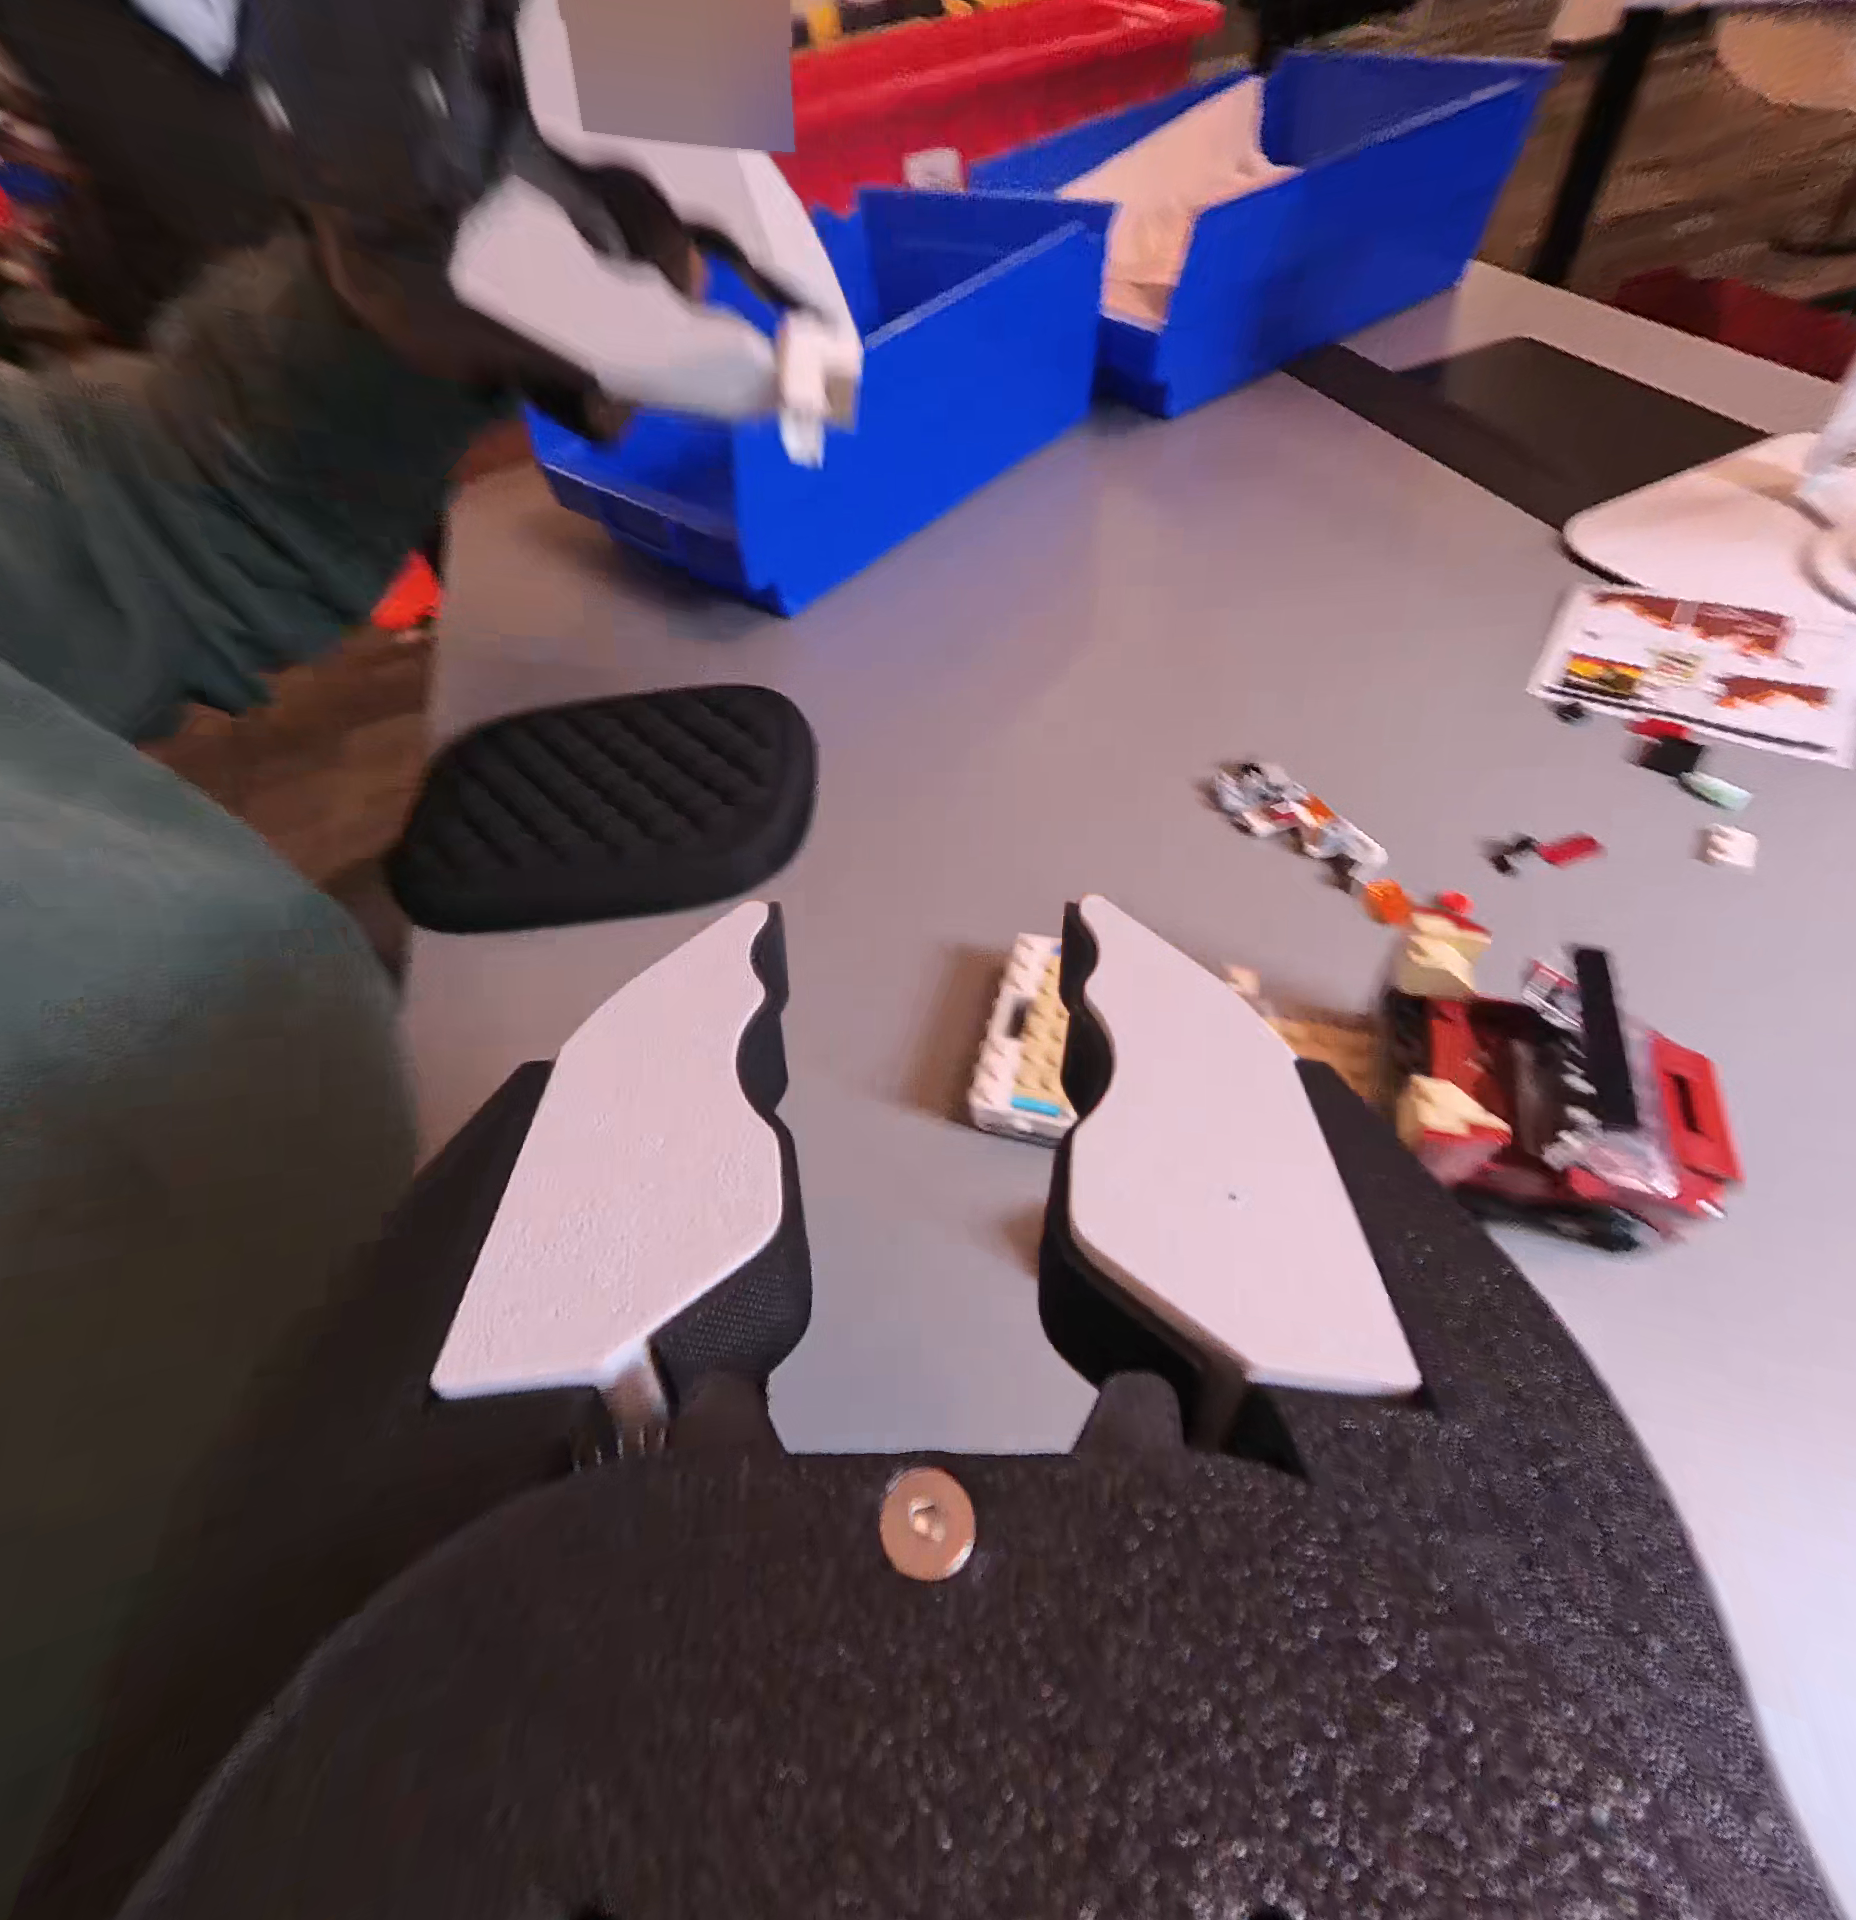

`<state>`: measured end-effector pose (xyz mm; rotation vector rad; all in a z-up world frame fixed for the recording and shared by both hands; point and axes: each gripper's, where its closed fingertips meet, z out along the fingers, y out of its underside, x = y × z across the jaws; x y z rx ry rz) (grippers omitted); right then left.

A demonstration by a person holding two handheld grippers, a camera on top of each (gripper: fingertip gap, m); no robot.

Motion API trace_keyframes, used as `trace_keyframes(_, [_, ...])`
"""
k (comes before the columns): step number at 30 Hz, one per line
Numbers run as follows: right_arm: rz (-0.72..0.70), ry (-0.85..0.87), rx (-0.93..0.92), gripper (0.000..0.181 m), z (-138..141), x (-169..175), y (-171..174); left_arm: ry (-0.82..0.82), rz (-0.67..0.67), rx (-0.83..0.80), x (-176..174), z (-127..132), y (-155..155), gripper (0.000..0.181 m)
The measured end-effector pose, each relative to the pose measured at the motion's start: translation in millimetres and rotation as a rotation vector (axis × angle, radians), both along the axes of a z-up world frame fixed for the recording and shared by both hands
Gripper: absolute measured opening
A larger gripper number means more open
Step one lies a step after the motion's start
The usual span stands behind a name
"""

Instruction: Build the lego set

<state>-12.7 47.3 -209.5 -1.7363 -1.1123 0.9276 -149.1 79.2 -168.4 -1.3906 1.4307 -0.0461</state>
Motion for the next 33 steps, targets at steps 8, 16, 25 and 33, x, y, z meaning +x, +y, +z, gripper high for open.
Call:
trace_keyframes(8, [0.385, 0.103, -0.269, 0.051, 6, -27, -43, -0.007, -0.444, 0.225, 109, -30, -69, 0.009])
trace_keyframes(16, [0.660, 0.231, -0.551, 0.036, 7, -27, -69, -0.142, -0.617, 0.164, 129, -30, -98, 0.009])
trace_keyframes(25, [0.368, 0.241, -0.145, 0.035, 8, -24, -31, -0.510, -0.336, -0.529, 98, -37, -49, 0.053])
trace_keyframes(33, [0.044, 0.060, 0.354, 0.035, 5, -46, -10, -0.438, -0.291, -0.573, 101, -57, -47, 0.040])
